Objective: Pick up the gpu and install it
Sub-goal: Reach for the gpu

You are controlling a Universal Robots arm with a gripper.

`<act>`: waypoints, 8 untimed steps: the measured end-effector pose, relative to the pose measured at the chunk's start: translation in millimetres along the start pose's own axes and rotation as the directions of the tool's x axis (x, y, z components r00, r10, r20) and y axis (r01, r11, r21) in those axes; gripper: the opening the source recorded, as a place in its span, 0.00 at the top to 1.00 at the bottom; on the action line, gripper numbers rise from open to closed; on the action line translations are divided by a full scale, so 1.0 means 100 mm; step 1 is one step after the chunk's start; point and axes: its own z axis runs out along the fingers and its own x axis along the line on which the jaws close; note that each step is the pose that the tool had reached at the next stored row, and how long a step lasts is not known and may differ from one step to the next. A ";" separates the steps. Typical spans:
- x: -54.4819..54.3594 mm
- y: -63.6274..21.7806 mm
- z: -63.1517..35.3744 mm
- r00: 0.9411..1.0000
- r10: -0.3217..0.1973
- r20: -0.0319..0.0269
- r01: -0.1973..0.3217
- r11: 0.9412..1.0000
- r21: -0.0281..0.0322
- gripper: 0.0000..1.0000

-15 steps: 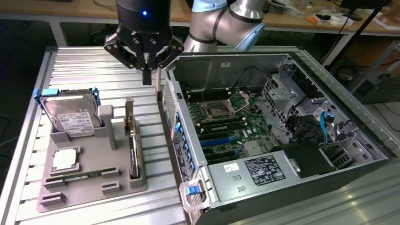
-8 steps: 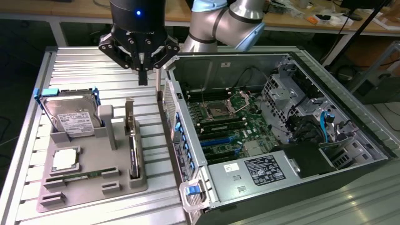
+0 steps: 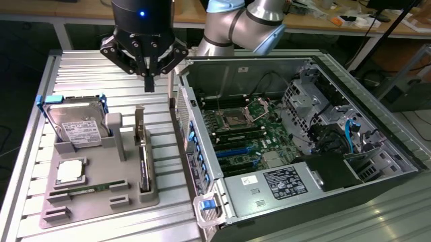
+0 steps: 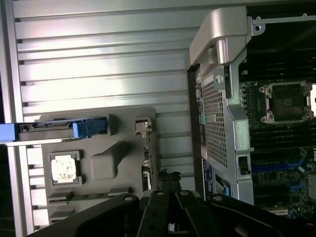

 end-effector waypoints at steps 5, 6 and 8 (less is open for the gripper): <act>0.05 -0.004 -0.002 1.000 0.000 0.000 0.000 1.000 0.000 0.89; 0.07 -0.005 -0.002 1.000 0.000 0.000 0.000 1.000 0.000 0.89; 0.09 -0.007 -0.003 1.000 0.000 0.000 0.000 1.000 0.000 0.89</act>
